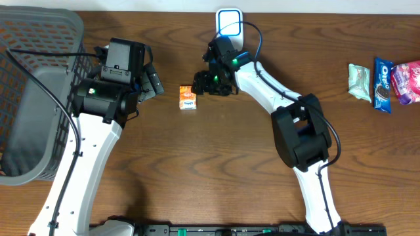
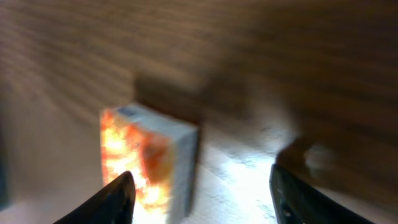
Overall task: Scan the item barcode
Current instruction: 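Reach the right gripper to the orange tissue box and grasp it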
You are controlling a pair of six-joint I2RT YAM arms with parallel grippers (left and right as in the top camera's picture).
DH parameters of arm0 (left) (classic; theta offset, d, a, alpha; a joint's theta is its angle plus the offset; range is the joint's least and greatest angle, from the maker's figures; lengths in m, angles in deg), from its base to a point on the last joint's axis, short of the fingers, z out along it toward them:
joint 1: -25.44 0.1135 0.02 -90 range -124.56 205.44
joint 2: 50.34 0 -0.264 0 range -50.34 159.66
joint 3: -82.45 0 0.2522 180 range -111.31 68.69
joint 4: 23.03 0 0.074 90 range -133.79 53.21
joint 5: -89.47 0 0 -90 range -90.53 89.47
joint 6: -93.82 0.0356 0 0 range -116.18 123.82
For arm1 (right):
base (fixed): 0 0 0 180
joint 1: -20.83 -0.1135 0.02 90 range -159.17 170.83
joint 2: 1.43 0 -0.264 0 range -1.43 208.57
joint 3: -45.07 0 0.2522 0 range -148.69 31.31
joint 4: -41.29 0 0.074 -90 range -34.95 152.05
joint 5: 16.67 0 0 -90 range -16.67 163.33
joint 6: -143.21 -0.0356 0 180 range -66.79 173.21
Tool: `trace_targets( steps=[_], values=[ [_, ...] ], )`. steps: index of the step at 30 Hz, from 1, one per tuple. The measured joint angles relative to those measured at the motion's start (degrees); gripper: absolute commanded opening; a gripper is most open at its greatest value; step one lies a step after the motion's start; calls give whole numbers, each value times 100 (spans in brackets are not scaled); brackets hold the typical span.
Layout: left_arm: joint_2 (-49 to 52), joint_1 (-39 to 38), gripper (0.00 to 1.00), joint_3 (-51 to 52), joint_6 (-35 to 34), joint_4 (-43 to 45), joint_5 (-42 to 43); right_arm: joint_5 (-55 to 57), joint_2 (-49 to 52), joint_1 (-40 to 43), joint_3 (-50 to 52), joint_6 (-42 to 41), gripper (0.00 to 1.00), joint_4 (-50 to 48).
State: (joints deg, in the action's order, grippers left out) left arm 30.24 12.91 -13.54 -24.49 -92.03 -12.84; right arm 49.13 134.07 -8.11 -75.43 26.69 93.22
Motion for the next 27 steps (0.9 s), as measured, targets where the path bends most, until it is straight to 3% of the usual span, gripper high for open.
trace_targets(
  steps=[5, 17, 19, 21, 27],
  values=[
    [0, 0, 98, 0, 0, -7, 2, -527, 151, -61, -2, -133, 46, -7],
    [0, 0, 98, 0, 0, -7, 2, -1060, 219, -107, -2, -306, 48, -13],
    [0, 0, 98, 0, 0, -7, 2, -986, 219, -155, -2, -339, 33, -20],
    [0, 0, 98, 0, 0, -7, 2, -835, 245, -210, -2, -402, 2, -22],
    [0, 0, 98, 0, 0, -7, 2, -935, 278, -216, -15, -345, 1, -42]
  ],
)
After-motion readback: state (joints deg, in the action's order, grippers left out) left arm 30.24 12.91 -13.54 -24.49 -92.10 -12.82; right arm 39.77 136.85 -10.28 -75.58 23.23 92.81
